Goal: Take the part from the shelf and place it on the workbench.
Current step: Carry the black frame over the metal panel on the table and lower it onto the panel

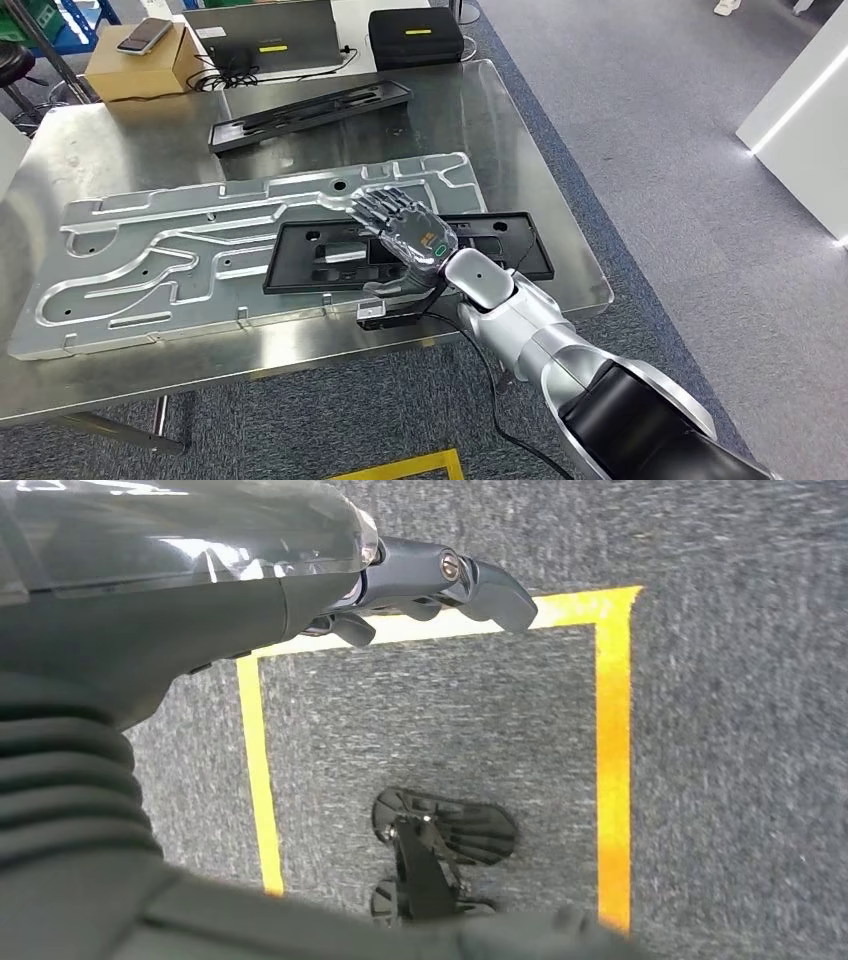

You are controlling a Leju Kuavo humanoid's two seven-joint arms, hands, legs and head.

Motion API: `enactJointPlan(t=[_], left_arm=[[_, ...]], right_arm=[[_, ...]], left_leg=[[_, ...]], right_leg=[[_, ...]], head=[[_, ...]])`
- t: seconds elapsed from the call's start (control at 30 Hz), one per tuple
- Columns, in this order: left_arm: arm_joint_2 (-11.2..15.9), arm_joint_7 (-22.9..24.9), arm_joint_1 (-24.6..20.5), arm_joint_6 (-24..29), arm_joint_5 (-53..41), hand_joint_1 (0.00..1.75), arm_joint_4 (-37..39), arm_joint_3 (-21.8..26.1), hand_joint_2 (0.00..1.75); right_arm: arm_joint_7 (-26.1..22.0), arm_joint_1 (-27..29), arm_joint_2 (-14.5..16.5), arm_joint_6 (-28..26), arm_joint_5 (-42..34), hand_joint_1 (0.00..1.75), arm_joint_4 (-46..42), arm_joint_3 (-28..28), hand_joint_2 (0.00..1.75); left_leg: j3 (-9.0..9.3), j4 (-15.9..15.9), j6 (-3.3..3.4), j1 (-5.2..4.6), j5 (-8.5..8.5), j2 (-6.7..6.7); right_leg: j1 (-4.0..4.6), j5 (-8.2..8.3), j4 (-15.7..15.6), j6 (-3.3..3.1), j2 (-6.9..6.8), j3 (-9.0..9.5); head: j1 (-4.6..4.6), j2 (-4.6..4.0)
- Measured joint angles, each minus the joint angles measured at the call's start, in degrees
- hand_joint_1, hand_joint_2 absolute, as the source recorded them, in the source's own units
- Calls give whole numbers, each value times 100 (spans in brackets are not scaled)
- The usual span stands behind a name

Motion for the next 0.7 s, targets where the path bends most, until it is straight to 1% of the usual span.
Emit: enactJointPlan(t=[0.03, 0.07, 0.1, 0.13, 0.17, 0.2, 0.23, 0.27, 0.3, 0.33, 0.37, 0.4, 0.43, 0.47, 0.5, 0.53, 0.57, 0.6, 0.67, 0.7], left_arm=[[-2, 12, 0, 0, -1, 0, 0, 1, 0], [-5, 29, -3, 0, -1, 0, 0, 2, 0], [-9, 49, -5, 0, 2, 0, 1, 4, 0], [-11, 69, -5, 0, 8, 0, 1, 7, 0], [-14, 85, -1, 0, 17, 0, 1, 10, 0], [-15, 96, 4, 0, 27, 0, 1, 13, 0], [-19, 106, 8, 0, 39, 0, 1, 14, 0], [-22, 115, 10, 0, 49, 0, 0, 15, 0], [-28, 123, 11, 0, 57, 0, 1, 16, 0], [-40, 131, 11, 0, 64, 0, 2, 17, 0], [-51, 135, 12, 0, 71, 0, 3, 21, 0], [-61, 138, 14, 0, 86, 0, 4, 28, 0], [-69, 138, 20, -1, 108, 0, 4, 42, 0], [-75, 137, 29, -7, 138, 0, 4, 62, 0], [-81, 134, 44, -17, 178, 0, 5, 92, 0], [-92, 131, 65, -34, 217, 0, 6, 126, 0], [-104, 126, 86, -54, 260, 0, 7, 160, 0], [-113, 120, 105, -70, 304, 0, 8, 200, 0], [-127, 100, 139, -88, 376, 0, 9, 278, 0], [-133, 86, 160, -89, 398, 0, 9, 315, 0]], right_arm=[[-73, 16, -13, -49, 1, 0, -163, -105, 0], [-174, 54, -31, -70, -3, 0, -378, -226, 0], [-323, 120, -55, -80, -29, 0, -646, -375, 0], [-493, 206, -79, -87, -77, 0, -932, -536, 0], [-647, 301, -99, -90, -139, 0, -1198, -692, 0], [-784, 397, -117, -92, -240, 0, -1442, -839, 0], [-908, 489, -136, -91, -408, 0, -1664, -963, 0], [-1033, 583, -159, -87, -679, 0, -1919, -1080, 0], [-1176, 683, -193, -82, -1070, 0, -2218, -1197, 0], [-1308, 783, -242, -76, -1510, 0, -2562, -1314, 0], [-1403, 888, -297, -70, -1930, 0, -2933, -1433, 0], [-1458, 1010, -378, -70, -2304, 0, -3332, -1561, 0], [-1475, 1165, -482, -74, -2585, 0, -3754, -1712, 0], [-1476, 1359, -602, -82, -2789, 0, -4189, -1902, 0], [-1473, 1590, -743, -90, -2951, 0, -4649, -2163, 0], [-1495, 1844, -885, -95, -3078, 0, -5072, -2474, 0], [-1554, 2115, -1035, -96, -3205, 0, -5439, -2836, 0], [-1650, 2412, -1181, -96, -3345, 0, -5741, -3233, 0], [-1909, 3084, -1465, -98, -3613, 0, -6130, -4094, 0], [-2020, 3445, -1584, -99, -3735, 0, -6260, -4534, 0]], left_leg=[[4, -17, 36, 12, 15, 2], [8, -36, 70, 25, 29, 5], [11, -47, 97, 32, 38, 8], [8, -48, 113, 29, 38, 7], [6, -46, 121, 26, 37, 7], [6, -42, 125, 23, 35, 5], [6, -38, 126, 22, 34, 1], [9, -33, 124, 19, 32, -6], [13, -29, 121, 13, 29, -14], [16, -26, 115, 3, 26, -20], [17, -20, 102, -14, 19, -26], [17, -15, 84, -24, 13, -29], [19, -16, 62, -28, 8, -34], [26, -21, 37, -27, 6, -42], [29, -22, 13, -22, -7, -49], [27, 11, -7, -20, -49, -45], [-13, 137, -22, -19, -152, -39], [-105, 381, -37, -14, -315, -28], [-413, 1125, -67, 7, -709, -16], [-544, 1431, -82, 18, -825, -14]], right_leg=[[-2, -56, 63, 32, -3, -26], [-3, -174, 235, 59, -6, -100], [-10, -350, 534, 82, -9, -234], [-15, -548, 927, 99, -11, -415], [-21, -711, 1324, 110, -12, -602], [-27, -786, 1601, 117, -12, -736], [-30, -749, 1666, 114, -12, -771], [-30, -607, 1487, 100, -13, -686], [-26, -401, 1106, 73, -13, -497], [-13, -226, 660, 36, -17, -279], [-1, -97, 292, 9, -24, -100], [13, -38, 62, -12, -30, 10], [27, -39, -23, -24, -38, 49], [32, -33, -36, -31, -46, 58], [16, -26, -62, -49, -59, 80], [-3, -15, -101, -70, -76, 113], [-24, -2, -141, -90, -96, 147], [-43, 8, -174, -106, -120, 176], [-39, -1, -185, -116, -156, 193], [-39, -9, -182, -109, -168, 193]], head=[[0, 0], [1, 0], [1, 0], [1, 0], [1, 0], [1, 0], [1, 0], [1, 0], [1, 0], [1, 0], [1, 0], [0, 0], [0, 0], [0, 0], [0, 0], [0, 0], [-1, 0], [-1, 0], [-1, 0], [-1, 0]])
